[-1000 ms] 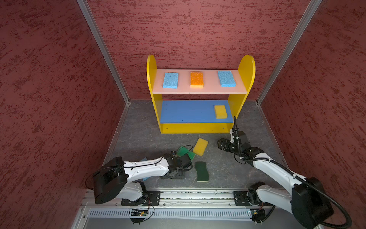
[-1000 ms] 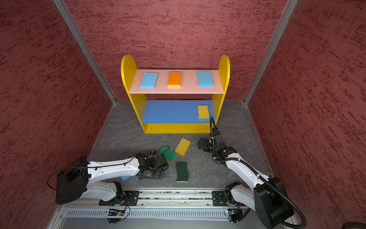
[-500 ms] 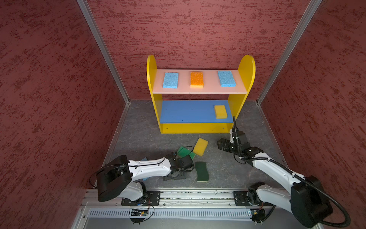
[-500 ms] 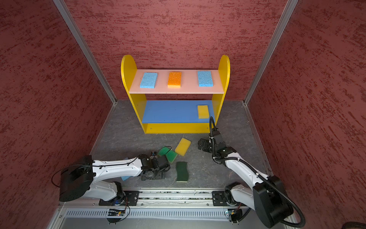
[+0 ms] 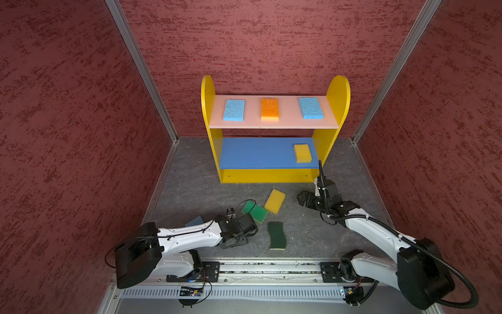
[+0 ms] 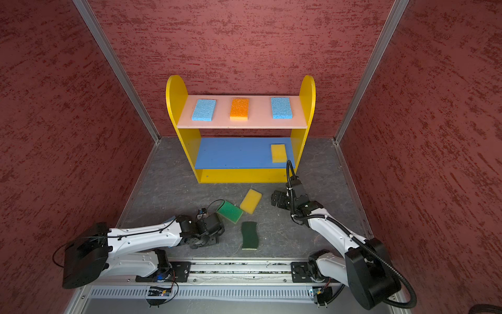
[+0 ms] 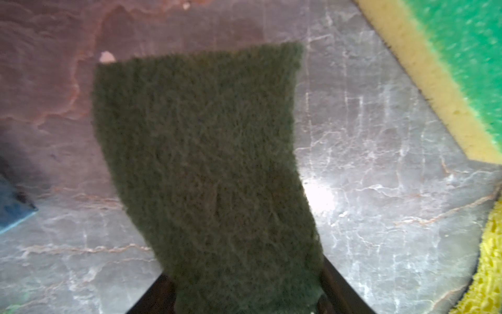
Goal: Arrange cleaning sponges on a shelf
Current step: Pick up the cleaning sponge from the bottom-center of the table.
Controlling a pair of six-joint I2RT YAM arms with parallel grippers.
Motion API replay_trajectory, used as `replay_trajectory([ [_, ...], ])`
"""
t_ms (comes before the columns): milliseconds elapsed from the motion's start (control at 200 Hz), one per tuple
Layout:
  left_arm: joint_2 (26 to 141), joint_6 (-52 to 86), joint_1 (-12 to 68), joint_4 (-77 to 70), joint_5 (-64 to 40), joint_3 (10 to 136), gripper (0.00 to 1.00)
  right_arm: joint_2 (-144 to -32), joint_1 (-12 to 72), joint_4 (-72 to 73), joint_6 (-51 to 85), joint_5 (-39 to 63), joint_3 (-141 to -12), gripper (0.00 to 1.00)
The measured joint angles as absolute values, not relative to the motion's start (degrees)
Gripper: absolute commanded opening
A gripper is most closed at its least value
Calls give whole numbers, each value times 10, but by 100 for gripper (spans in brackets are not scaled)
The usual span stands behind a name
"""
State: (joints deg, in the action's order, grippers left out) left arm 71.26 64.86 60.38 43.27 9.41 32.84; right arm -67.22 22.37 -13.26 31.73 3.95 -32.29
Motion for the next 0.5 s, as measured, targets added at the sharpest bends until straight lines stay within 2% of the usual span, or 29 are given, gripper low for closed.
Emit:
replay_trajectory([
  [501, 726, 545, 608, 531, 171, 485, 65, -664, 224, -133, 317, 47, -323, 97],
])
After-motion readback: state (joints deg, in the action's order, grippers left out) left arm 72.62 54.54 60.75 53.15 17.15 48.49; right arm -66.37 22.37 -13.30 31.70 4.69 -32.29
